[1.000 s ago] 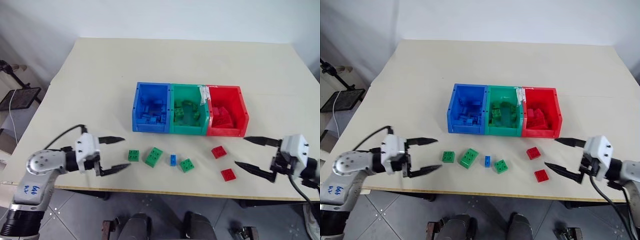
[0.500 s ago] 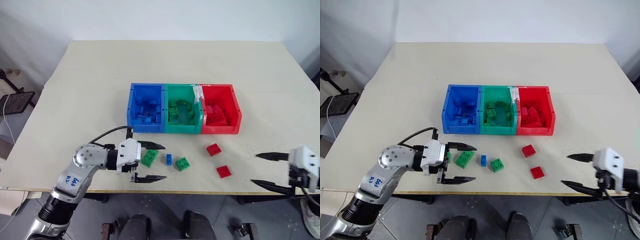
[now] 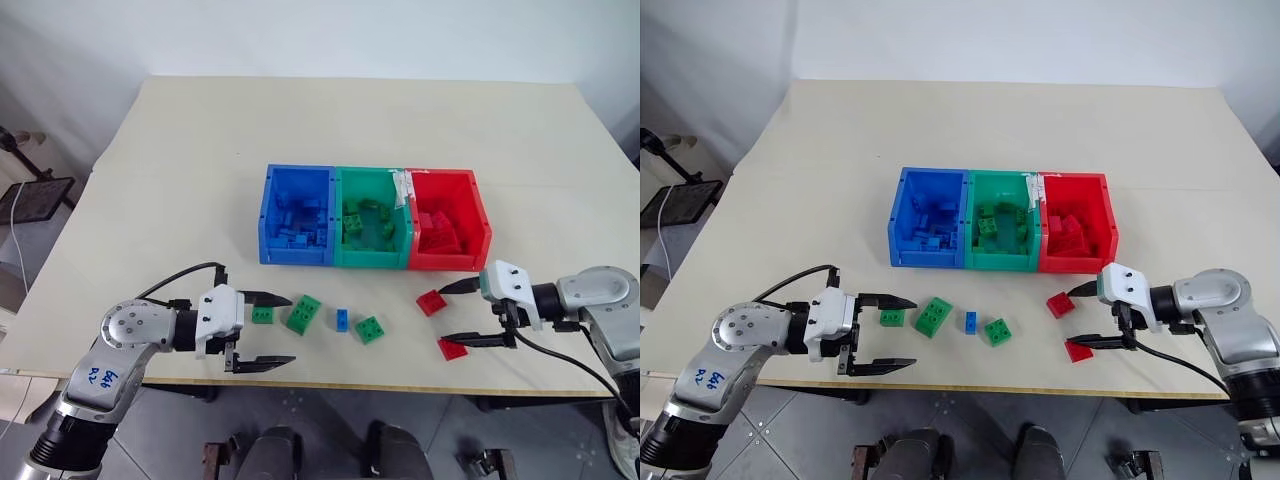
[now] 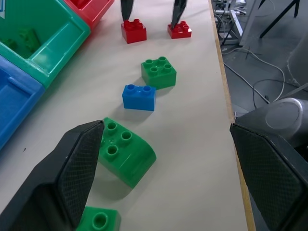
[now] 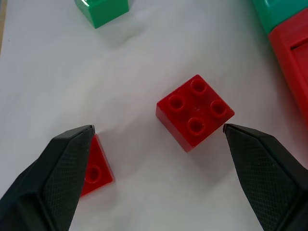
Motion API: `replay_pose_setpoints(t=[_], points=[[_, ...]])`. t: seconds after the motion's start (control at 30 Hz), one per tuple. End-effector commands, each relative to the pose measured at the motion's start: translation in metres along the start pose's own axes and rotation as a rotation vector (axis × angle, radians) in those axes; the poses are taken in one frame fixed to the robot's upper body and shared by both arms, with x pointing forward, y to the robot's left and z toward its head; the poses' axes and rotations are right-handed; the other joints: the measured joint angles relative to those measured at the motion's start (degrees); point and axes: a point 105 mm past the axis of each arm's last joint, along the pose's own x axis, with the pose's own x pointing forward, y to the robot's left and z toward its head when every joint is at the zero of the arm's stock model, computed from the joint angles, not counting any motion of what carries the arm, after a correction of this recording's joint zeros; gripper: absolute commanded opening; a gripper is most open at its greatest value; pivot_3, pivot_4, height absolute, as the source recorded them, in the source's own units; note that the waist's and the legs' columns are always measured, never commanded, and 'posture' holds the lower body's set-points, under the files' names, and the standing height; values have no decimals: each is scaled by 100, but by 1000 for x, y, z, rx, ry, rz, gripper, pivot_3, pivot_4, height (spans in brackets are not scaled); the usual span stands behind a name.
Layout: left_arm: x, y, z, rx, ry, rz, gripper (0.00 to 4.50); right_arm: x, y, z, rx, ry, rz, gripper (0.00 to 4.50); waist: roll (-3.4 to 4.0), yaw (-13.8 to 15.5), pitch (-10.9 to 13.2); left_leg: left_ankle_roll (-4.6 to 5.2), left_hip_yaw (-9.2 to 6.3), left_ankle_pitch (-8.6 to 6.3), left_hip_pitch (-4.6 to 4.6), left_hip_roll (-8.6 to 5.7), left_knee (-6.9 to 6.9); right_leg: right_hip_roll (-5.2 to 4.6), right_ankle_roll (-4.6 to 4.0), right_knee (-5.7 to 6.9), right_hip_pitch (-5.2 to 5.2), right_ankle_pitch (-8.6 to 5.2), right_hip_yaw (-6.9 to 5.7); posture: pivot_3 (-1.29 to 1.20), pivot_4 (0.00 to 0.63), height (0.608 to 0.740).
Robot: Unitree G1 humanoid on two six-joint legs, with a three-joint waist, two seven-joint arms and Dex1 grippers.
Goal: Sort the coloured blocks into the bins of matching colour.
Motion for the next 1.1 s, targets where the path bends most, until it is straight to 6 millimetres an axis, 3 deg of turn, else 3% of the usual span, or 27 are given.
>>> replay_pose_setpoints(t=[0.03, 0.37, 0.5, 0.7, 0.73, 0.93, 1.03, 1.1], points=[[2, -6, 12, 41, -27, -4, 4448, 7, -10, 3, -17, 15, 2, 4500, 0, -8, 0, 0, 1, 0, 1, 2, 0, 1, 0, 0, 0, 0, 0, 0, 150, 740], [7, -5, 15, 48, -47, 6, 4448, 16, -16, 3, -95, 40, 56, 4500, 1, -4, 0, -2, 5, -1, 2, 2, 2, 2, 0, 8, -5, 0, 5, 0, 150, 740], [5, 1, 16, 59, -44, 23, 4500, 18, -19, -10, -204, 128, 94, 3604, 0, -17, 0, -2, 8, -1, 4, 2, 2, 2, 0, 9, -4, 0, 5, 0, 150, 740], [6, 6, 17, 63, -59, 37, 4500, 20, -27, 1, -169, 29, 63, 1738, -3, -46, -2, -3, 14, 0, 16, 4, 8, 3, -1, 13, 5, 0, 14, 0, 150, 740], [7, 7, 17, 60, -64, 41, 4500, 19, -28, 4, -158, 3, 54, 1484, -4, -54, -2, -3, 14, 0, 16, 4, 8, 3, -1, 13, 5, 0, 15, 0, 150, 740], [3, 20, 26, 42, -145, 134, 4500, 4, -29, 35, -68, -225, 5, 1446, 0, -59, 0, -3, 14, 0, 6, 4, 8, 3, -1, 22, -10, 1, 19, 0, 150, 740], [-8, 31, 21, 37, -143, 224, 4500, -22, -49, 69, 5, -391, -135, 1446, 0, -57, 0, -3, 16, 0, 2, 5, 8, 3, -1, 25, -17, 1, 21, 0, 150, 740], [-14, 36, 18, 28, -145, 263, 4500, -35, -62, 79, 49, -433, -213, 1446, 1, -64, 0, -3, 17, 0, 1, 5, 8, 3, -1, 31, -22, 1, 22, 0, 150, 740]])
